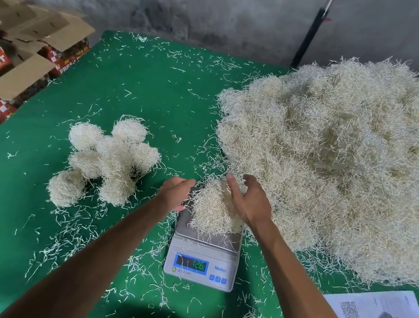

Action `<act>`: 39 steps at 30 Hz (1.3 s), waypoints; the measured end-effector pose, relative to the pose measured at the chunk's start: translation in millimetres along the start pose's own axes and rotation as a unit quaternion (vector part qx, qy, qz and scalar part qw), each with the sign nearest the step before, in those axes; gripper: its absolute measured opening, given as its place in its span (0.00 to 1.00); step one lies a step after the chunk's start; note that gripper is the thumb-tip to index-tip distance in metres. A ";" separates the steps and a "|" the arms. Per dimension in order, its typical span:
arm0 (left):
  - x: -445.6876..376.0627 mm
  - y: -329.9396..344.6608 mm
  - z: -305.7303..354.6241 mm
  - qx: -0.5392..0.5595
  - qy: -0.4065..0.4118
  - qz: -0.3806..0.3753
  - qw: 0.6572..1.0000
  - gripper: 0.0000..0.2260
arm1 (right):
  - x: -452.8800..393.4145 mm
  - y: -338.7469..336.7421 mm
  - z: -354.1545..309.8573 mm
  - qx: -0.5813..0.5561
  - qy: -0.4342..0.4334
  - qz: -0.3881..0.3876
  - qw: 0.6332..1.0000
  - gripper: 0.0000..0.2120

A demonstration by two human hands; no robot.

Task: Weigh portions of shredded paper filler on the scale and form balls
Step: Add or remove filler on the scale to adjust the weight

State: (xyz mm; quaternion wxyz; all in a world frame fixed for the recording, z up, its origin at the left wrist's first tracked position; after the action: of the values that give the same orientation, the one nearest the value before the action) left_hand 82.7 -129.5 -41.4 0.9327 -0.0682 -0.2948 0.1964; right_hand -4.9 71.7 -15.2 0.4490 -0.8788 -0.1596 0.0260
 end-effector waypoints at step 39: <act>22.8 -40.1 26.2 -0.069 0.043 -0.154 0.985 0.66 | -53.1 -20.5 -16.7 -0.385 0.100 -0.003 0.917 0.22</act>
State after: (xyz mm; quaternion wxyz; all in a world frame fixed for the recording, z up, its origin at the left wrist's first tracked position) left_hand 97.7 -156.6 1.7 0.9566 -0.0941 -0.2744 0.0264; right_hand -57.4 53.7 5.8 0.0897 -0.9813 -0.1141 -0.1267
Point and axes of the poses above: each hand's wrist, its own x-axis away from the middle knuckle, its own y-axis out of the palm, z = x × y, the point moved 4 cm from there along -x, towards the middle knuckle
